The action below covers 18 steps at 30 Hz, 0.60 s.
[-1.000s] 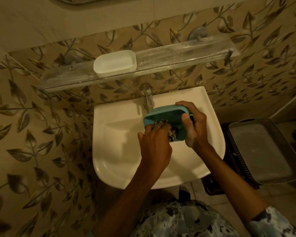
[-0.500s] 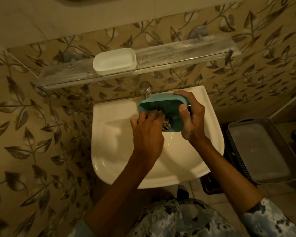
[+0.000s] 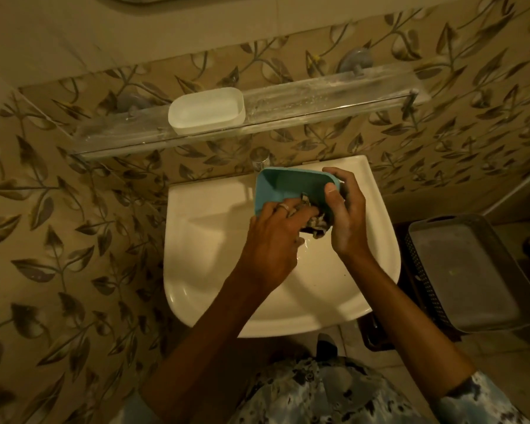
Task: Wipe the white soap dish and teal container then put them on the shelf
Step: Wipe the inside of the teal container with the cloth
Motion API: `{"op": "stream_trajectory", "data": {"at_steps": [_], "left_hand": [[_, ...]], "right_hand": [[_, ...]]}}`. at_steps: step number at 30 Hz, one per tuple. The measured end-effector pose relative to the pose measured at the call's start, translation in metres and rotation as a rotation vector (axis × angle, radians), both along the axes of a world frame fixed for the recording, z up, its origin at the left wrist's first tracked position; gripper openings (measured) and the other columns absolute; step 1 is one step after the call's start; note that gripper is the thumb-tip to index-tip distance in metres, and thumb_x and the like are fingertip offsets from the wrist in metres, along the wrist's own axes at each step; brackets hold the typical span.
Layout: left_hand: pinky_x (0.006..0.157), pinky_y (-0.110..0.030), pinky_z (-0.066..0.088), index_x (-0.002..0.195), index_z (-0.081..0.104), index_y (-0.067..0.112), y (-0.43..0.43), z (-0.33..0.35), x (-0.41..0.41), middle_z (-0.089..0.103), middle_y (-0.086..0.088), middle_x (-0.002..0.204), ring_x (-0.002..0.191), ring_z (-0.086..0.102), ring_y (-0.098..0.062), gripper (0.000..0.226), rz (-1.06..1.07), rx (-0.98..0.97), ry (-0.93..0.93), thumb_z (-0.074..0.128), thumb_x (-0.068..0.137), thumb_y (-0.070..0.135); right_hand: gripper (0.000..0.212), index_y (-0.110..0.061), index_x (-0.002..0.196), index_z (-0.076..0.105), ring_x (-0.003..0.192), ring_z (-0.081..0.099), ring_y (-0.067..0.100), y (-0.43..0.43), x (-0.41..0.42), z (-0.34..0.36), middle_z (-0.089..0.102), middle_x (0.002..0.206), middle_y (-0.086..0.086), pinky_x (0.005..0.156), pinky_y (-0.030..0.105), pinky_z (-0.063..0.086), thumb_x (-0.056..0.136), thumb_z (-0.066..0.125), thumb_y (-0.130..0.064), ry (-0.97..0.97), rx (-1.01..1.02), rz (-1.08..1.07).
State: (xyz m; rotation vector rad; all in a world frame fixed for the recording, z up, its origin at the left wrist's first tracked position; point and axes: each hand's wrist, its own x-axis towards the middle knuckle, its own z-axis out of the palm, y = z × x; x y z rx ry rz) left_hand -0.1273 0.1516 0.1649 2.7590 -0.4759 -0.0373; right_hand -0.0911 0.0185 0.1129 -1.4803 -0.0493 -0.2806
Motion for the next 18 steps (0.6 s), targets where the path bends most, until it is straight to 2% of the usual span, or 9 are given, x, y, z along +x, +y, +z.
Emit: {"op": "stream_trajectory", "data": {"at_steps": [2,4,6,8,10,12,16,18], "left_hand": [[0.092,-0.043,0.040,0.124,0.058,0.026,0.005,0.007,0.006,0.054,0.001,0.134,0.122,0.044,-0.028,0.057,-0.038,0.035,-0.100,0.072,0.074,0.002],[0.085,-0.045,0.042,0.113,0.066,0.023,0.012,0.013,0.012,0.061,-0.002,0.127,0.119,0.049,-0.031,0.055,-0.118,0.077,-0.136,0.077,0.065,-0.002],[0.080,-0.045,0.043,0.105,0.070,0.021,0.017,0.018,0.014,0.065,-0.003,0.122,0.116,0.053,-0.034,0.053,-0.235,0.111,-0.157,0.081,0.058,-0.002],[0.077,-0.045,0.045,0.099,0.072,0.021,0.020,0.025,0.016,0.068,-0.003,0.116,0.112,0.058,-0.034,0.051,-0.384,0.129,-0.204,0.085,0.054,0.000],[0.077,-0.045,0.047,0.096,0.073,0.021,0.021,0.030,0.018,0.070,-0.003,0.112,0.110,0.060,-0.034,0.049,-0.513,0.145,-0.226,0.086,0.053,0.002],[0.078,-0.046,0.046,0.098,0.073,0.021,0.019,0.034,0.018,0.070,-0.003,0.113,0.112,0.059,-0.033,0.049,-0.549,0.177,-0.202,0.085,0.055,0.003],[0.092,-0.045,0.037,0.125,0.056,0.022,0.008,0.033,0.009,0.052,-0.004,0.137,0.130,0.037,-0.029,0.057,-0.273,0.241,-0.094,0.072,0.072,0.010],[0.096,-0.045,0.036,0.130,0.050,0.022,-0.006,0.028,-0.001,0.045,-0.003,0.142,0.134,0.029,-0.027,0.057,-0.133,0.262,-0.074,0.067,0.076,0.014]], "right_hand": [[0.038,-0.023,0.122,0.051,0.102,0.065,0.016,0.001,-0.008,0.005,0.059,0.120,0.008,0.067,0.029,0.056,0.088,0.053,-0.040,0.151,0.190,0.091],[0.041,-0.024,0.119,0.053,0.105,0.063,0.025,-0.005,-0.012,0.010,0.059,0.122,0.008,0.067,0.040,0.057,0.084,0.056,-0.045,0.301,0.480,0.215],[0.067,-0.015,0.127,0.053,0.117,0.056,0.034,-0.016,-0.012,0.011,0.055,0.132,0.016,0.084,0.053,0.054,0.079,0.059,-0.061,0.433,0.773,0.390],[0.090,-0.014,0.141,0.045,0.126,0.049,0.038,-0.024,-0.011,0.012,0.047,0.142,0.022,0.101,0.061,0.041,0.075,0.051,-0.074,0.551,0.925,0.584],[0.090,-0.015,0.142,0.046,0.123,0.052,0.037,-0.027,-0.011,0.014,0.051,0.139,0.022,0.103,0.059,0.041,0.074,0.050,-0.075,0.668,0.957,0.700],[0.080,-0.015,0.137,0.052,0.113,0.060,0.035,-0.028,-0.012,0.014,0.058,0.129,0.021,0.094,0.056,0.050,0.077,0.055,-0.068,0.731,0.904,0.712],[0.070,-0.012,0.124,0.065,0.103,0.064,0.027,-0.024,-0.010,0.020,0.065,0.116,0.015,0.089,0.043,0.054,0.067,0.080,-0.050,0.628,0.874,0.619],[0.078,-0.010,0.127,0.062,0.104,0.061,0.027,-0.018,-0.005,0.023,0.063,0.117,0.016,0.093,0.042,0.050,0.062,0.085,-0.046,0.577,0.898,0.579]]}}
